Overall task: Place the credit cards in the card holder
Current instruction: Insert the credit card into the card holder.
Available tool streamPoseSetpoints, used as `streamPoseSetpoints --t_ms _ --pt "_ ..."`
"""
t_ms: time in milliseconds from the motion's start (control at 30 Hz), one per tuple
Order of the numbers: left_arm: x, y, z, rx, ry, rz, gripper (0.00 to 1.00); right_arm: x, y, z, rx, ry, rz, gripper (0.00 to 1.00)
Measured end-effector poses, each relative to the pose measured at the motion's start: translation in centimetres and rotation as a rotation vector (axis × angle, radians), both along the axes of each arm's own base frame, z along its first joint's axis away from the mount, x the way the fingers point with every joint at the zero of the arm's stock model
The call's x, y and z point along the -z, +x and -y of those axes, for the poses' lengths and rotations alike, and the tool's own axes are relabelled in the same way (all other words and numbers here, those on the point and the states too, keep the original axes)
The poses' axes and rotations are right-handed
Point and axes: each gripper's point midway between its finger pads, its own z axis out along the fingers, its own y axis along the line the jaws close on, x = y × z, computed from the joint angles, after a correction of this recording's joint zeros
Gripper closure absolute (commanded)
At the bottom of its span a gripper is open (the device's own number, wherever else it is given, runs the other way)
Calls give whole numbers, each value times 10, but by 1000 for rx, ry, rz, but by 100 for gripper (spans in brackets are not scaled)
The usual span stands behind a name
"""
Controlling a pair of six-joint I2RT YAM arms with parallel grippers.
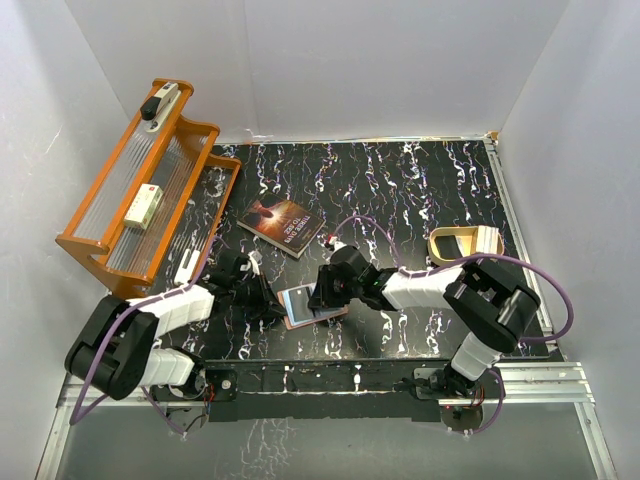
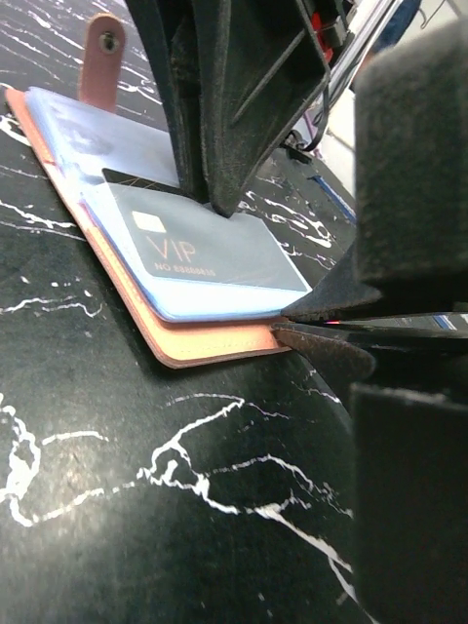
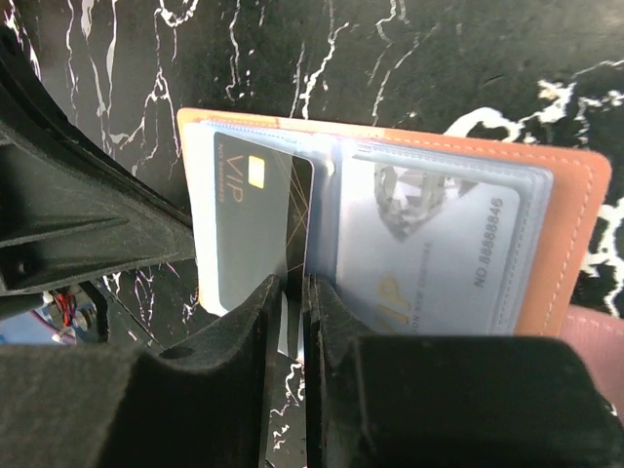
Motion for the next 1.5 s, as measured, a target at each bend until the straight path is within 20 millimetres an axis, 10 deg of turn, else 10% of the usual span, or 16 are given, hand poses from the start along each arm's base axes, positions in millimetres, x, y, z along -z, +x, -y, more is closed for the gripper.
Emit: streamPoseSetpoints --t_ms 1500 --pt "-8 21 -8 -16 100 56 88 -6 6 16 37 -233 71 93"
